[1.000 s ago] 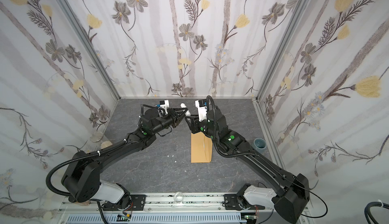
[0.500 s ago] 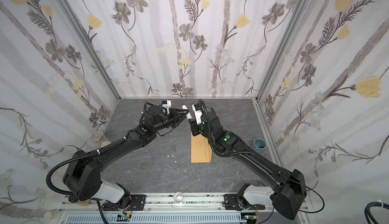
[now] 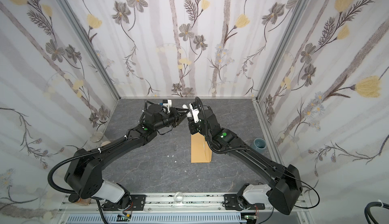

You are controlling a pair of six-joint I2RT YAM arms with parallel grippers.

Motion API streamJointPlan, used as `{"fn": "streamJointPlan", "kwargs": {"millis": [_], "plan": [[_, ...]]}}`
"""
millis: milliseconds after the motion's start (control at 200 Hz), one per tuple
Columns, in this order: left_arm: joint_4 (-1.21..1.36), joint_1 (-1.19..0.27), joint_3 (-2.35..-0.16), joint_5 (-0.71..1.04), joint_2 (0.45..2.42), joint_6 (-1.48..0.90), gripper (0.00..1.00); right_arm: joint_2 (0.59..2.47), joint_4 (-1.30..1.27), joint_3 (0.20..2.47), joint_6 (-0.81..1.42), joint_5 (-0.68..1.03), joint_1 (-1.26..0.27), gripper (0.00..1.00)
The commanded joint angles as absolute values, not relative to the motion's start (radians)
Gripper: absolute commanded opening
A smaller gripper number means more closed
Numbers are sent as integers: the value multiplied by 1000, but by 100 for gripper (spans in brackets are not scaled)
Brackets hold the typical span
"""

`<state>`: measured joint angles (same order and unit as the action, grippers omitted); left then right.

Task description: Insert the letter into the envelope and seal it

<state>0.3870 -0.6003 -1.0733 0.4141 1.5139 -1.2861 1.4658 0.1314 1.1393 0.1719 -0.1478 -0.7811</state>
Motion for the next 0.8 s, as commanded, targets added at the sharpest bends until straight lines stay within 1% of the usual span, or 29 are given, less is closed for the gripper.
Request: {"fn": "streamJointPlan", "kwargs": {"millis": [0, 100, 275, 630, 794], "plan": [[421, -601, -1085, 432, 1516, -1282, 0, 1473, 103, 1152, 174, -107, -782, 16], [426, -600, -1085, 437, 1515, -1280, 0, 1476, 96, 1161, 210, -63, -778, 14], [448, -603, -1055, 436, 1503, -1294, 0, 1468, 49, 1163, 318, 71, -748, 14], [599, -604, -929, 430, 1451, -1366, 0, 1459, -103, 1131, 587, 394, -615, 12], [669, -609, -891, 437, 1440, -1389, 0, 1456, -195, 1097, 705, 492, -568, 12]]}}
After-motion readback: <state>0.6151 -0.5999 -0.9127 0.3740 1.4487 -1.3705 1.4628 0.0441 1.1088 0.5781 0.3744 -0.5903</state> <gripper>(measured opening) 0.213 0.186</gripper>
